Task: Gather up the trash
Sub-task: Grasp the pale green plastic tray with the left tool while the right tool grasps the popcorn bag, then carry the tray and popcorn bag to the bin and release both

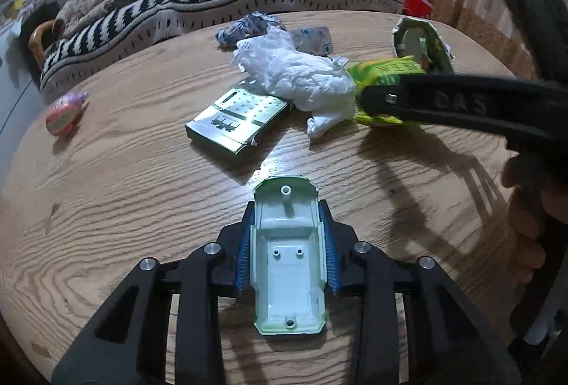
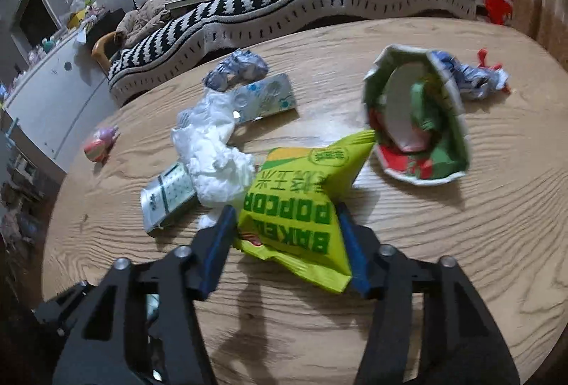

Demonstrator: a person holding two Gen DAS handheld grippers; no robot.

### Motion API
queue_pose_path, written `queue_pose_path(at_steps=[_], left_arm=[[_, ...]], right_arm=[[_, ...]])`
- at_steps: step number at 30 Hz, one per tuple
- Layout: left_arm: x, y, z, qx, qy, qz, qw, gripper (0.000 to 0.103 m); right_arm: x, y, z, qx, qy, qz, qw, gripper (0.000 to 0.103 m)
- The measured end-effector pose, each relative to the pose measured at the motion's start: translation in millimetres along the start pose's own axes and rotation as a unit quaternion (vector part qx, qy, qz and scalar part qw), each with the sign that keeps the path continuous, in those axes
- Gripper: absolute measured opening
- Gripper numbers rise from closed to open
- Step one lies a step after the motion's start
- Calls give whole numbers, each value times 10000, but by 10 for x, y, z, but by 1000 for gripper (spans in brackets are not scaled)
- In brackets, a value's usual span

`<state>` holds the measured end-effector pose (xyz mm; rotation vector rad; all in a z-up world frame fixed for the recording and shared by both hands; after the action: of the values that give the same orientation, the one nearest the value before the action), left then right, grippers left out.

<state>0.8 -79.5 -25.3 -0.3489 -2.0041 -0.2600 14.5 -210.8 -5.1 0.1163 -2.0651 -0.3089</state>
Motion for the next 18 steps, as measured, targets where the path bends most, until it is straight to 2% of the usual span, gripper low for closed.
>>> queue_pose_path(at_steps=[4, 7, 18], left_arm=[[103, -60, 5, -73, -210, -252, 9994, 32], [135, -59, 17, 54, -178, -155, 9997, 33], [206, -69, 34, 256, -198, -242, 9992, 33]], right_arm=[[85, -68, 77, -104, 44, -292, 9995, 49], [180, -81, 134, -117, -23, -274, 9996, 49], [356, -182, 334, -47, -134, -383, 9992, 49]])
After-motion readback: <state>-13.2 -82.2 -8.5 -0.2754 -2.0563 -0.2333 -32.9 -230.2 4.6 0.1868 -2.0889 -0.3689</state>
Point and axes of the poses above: each gripper's, at about its wrist camera, not at the fingertips, and x roughly against the way its jaws point, y to its left, z to its underside, the point moved 3 cm from there along -x, roughly the way its jaws point, and after that the axes turned 9 degrees about y, right-handed, at the moved point
